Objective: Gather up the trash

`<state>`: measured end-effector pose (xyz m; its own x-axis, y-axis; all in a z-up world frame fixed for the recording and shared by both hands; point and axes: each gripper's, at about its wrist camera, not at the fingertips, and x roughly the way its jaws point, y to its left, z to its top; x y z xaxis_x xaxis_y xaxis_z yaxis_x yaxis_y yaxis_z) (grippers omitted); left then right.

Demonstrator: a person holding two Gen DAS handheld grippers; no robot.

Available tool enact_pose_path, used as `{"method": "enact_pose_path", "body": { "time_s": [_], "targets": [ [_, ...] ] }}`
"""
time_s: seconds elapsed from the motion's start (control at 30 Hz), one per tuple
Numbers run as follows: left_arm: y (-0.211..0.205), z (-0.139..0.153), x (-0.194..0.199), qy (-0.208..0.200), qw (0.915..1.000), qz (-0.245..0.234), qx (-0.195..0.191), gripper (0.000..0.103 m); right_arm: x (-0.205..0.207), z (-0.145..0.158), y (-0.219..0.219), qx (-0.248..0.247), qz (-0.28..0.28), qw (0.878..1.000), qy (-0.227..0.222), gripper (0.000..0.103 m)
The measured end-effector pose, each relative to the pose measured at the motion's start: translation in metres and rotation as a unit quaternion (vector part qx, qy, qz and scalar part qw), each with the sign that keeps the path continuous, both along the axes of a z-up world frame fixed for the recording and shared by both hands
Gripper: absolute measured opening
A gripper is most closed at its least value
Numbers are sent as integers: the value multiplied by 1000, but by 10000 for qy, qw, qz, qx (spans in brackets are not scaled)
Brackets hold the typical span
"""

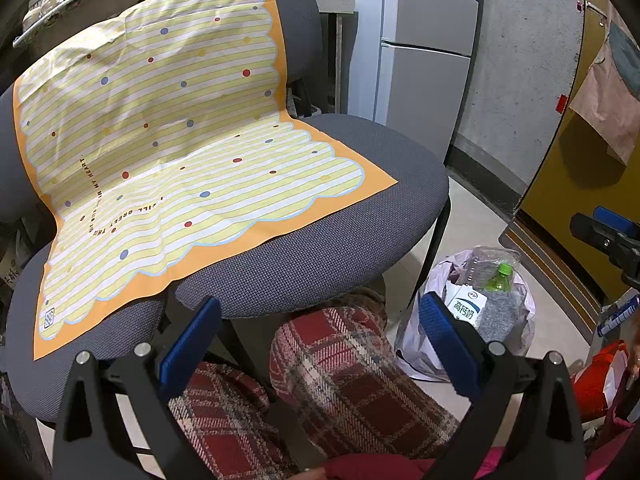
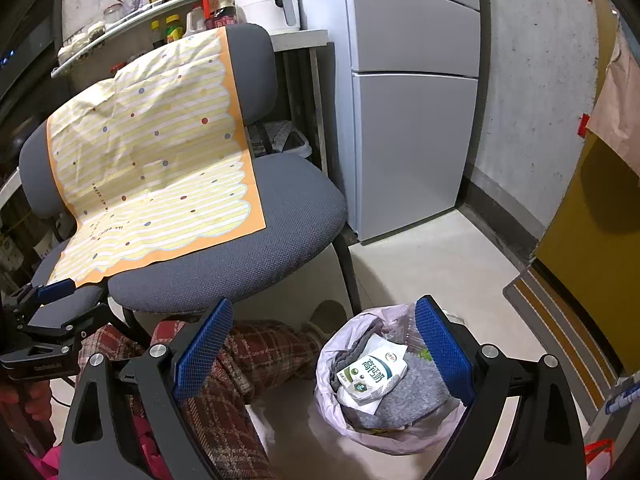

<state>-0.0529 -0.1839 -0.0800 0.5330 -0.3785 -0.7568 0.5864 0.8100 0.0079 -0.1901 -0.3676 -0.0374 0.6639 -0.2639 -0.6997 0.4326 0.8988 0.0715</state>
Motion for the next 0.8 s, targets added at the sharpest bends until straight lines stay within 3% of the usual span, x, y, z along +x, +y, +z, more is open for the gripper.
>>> {"method": "enact_pose_path", "body": {
  "time_s": [0.8],
  "targets": [
    [3,0,2,-11,10000,21,9,96,1,-1,-1,8,-9,10000,8,92]
  ]
}}
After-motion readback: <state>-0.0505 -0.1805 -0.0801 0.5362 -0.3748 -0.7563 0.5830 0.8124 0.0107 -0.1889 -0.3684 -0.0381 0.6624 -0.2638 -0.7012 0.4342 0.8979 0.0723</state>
